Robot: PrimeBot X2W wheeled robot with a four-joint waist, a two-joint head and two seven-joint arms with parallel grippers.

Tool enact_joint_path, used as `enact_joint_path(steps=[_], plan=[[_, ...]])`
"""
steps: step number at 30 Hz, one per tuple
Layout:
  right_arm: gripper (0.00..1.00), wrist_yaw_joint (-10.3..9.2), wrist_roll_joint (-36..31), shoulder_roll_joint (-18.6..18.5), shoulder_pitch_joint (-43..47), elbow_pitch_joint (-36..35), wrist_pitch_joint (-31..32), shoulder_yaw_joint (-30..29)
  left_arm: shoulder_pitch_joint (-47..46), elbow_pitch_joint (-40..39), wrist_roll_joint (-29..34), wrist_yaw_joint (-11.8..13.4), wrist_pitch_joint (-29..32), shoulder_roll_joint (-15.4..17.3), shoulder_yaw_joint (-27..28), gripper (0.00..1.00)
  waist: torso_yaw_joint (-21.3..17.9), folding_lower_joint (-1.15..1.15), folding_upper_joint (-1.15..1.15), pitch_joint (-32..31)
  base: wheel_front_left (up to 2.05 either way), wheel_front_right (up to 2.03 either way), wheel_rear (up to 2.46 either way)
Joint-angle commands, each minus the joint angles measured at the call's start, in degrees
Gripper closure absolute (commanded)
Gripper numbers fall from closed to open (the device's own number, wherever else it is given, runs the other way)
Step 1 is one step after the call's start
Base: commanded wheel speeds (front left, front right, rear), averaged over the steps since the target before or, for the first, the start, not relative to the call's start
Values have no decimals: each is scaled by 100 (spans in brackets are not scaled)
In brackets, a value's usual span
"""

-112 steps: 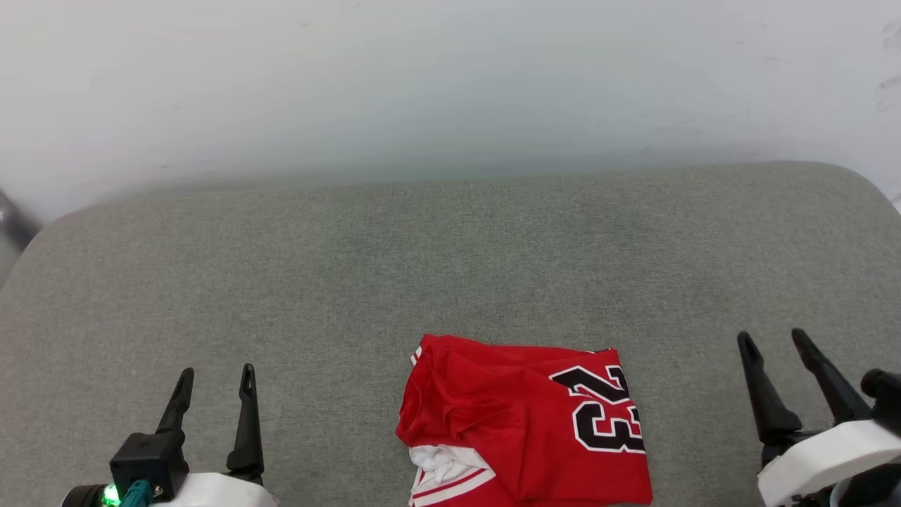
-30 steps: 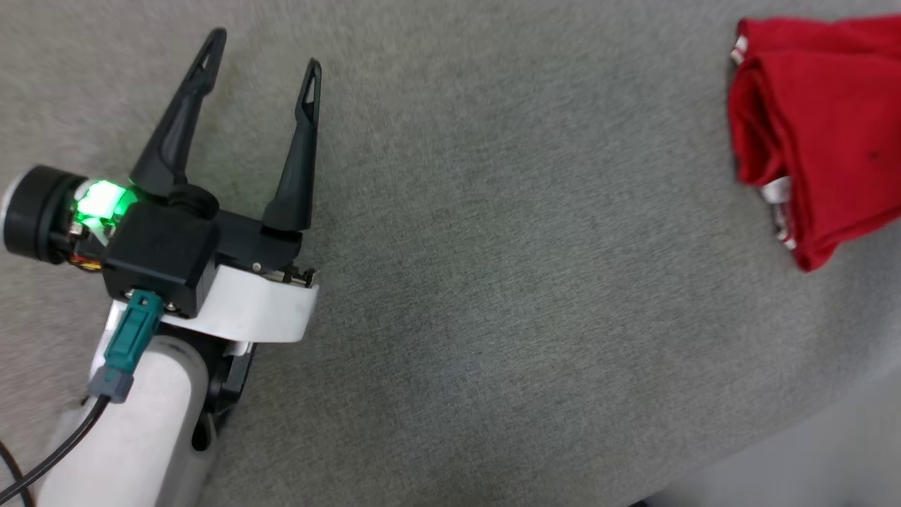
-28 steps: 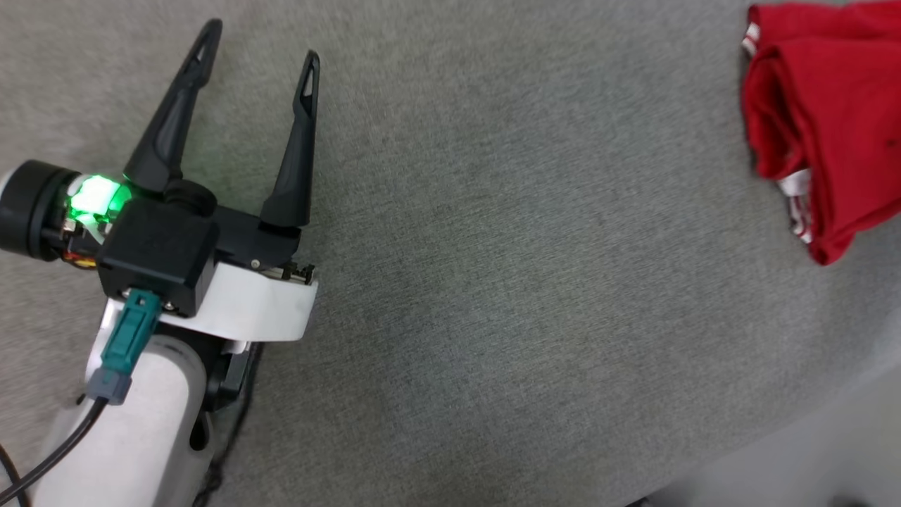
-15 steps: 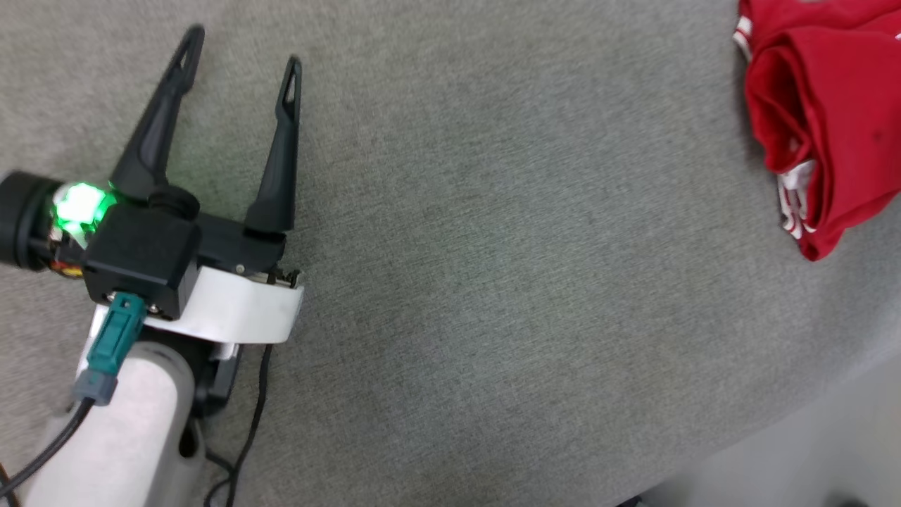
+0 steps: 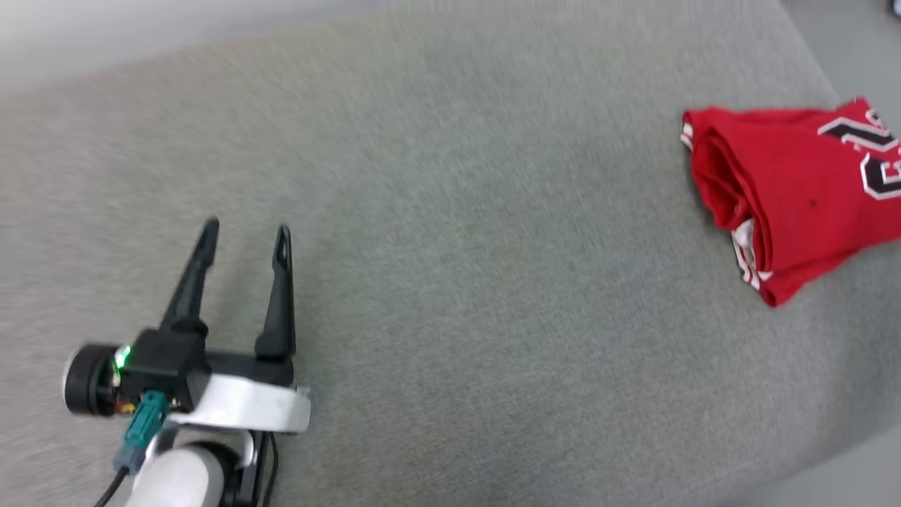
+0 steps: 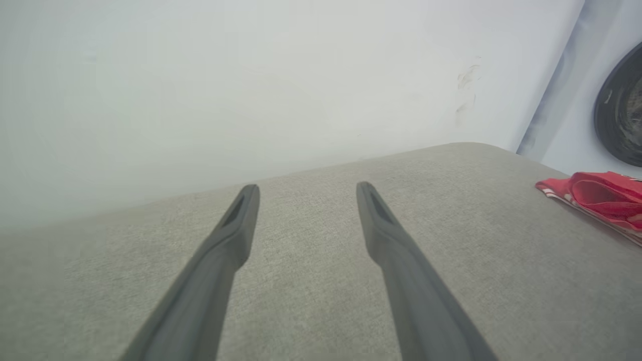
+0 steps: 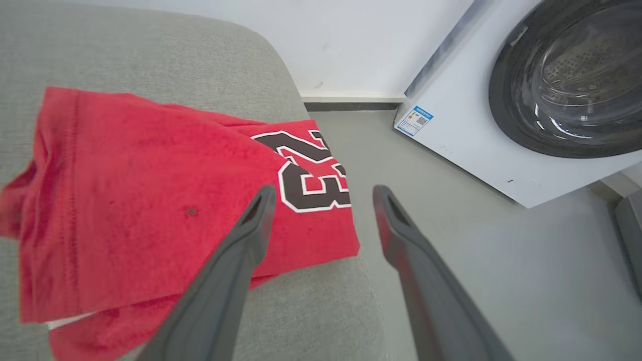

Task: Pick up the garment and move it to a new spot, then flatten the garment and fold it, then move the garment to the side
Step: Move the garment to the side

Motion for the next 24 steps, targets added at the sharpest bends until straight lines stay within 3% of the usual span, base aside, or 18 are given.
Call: enact_joint_path(steps=[1, 15, 24], plan=[[0, -4, 39, 93, 193, -95, -41, 30, 123, 42, -33, 27, -46, -33, 17, 0, 428, 0, 0, -606, 0, 0, 0], [0, -4, 71, 1221, 2011, -2138, -114, 25, 883, 643, -408, 137, -339, -80, 263, 0, 1396, 0, 0, -1506, 0, 0, 0], [0, -4, -347, 1986, 3397, -4072, 242, -526, 1271, 1056, -477, 80, -443, 88, 356, 0, 1594, 0, 0, -1962, 0, 0, 0]])
